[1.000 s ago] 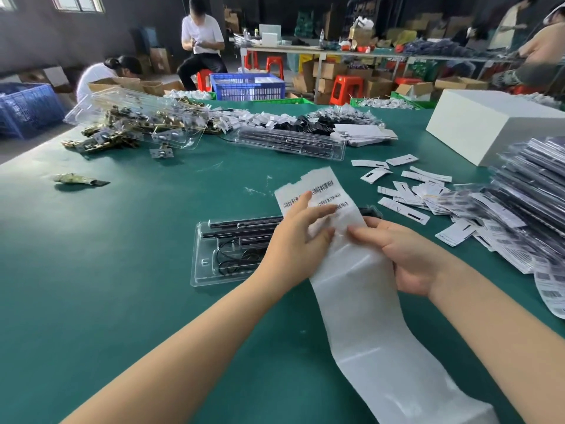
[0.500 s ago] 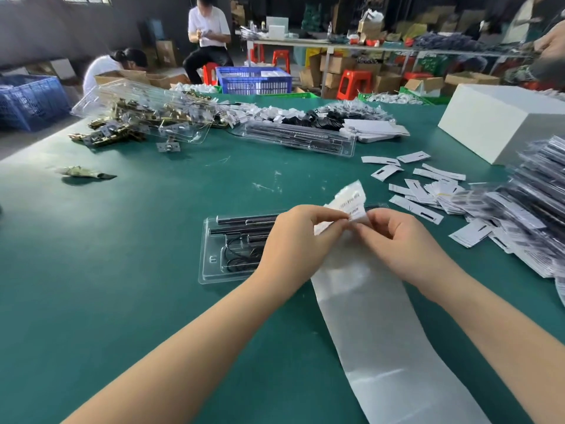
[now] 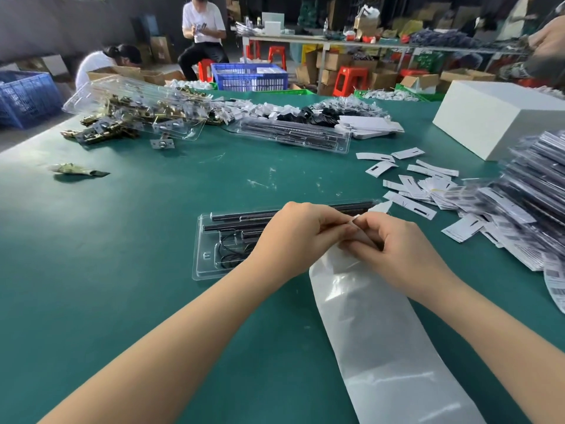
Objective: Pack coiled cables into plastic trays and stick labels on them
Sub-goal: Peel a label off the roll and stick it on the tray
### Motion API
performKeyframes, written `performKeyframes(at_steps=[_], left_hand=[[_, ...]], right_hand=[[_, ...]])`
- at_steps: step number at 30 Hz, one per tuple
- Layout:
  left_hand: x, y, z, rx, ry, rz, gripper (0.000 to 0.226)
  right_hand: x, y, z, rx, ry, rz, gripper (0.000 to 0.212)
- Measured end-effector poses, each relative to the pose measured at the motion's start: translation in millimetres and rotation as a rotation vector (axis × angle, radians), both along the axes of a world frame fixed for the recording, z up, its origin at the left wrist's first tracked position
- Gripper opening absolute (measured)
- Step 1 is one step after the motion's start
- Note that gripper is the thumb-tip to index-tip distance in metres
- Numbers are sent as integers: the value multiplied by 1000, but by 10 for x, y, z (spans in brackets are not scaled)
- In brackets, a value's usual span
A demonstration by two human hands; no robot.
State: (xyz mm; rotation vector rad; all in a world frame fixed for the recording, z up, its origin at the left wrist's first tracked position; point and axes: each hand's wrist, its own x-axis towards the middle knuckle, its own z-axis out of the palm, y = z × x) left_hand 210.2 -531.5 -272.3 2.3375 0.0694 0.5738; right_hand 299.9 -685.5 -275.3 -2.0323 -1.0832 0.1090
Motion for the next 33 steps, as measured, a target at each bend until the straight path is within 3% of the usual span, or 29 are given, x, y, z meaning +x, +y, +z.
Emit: performKeyframes(at_steps=[11,14,18,20,22,24,27,30,31,33], left_hand=[[34,-25,-134,-538,38,-19,14],[15,-61,-146,-623,44,32,15],[35,80,-79,-1198,-19,221,14],[-3,298,-64,-1312,-94,383,6],[-99,522,-115,-1255,-150,468,8],[-232,680,-200,-1132,-167,509,9],[-438,823,-317,-948,-191,553,9],[-610,915,-438,-794,-192,595,13],[-656,934,-473,-762,-189,613,13],[-720,960,-524,-714,-188,632,12]], right_hand=[[-34,-83,-101,120,303,72,12],[-56,-104,-134,118,289,56,8],[134,-196,-181,189,562,-90,8],[407,-288,-196,148,617,-208,8],[804,-396,-196,60,619,-343,11],[1266,-490,-136,-70,494,-464,27],[1862,-540,98,-255,75,-640,49],[2095,-394,252,-476,-336,-845,55],[2095,-313,248,-609,-380,-877,53],[1994,-113,124,-956,-280,-692,51]])
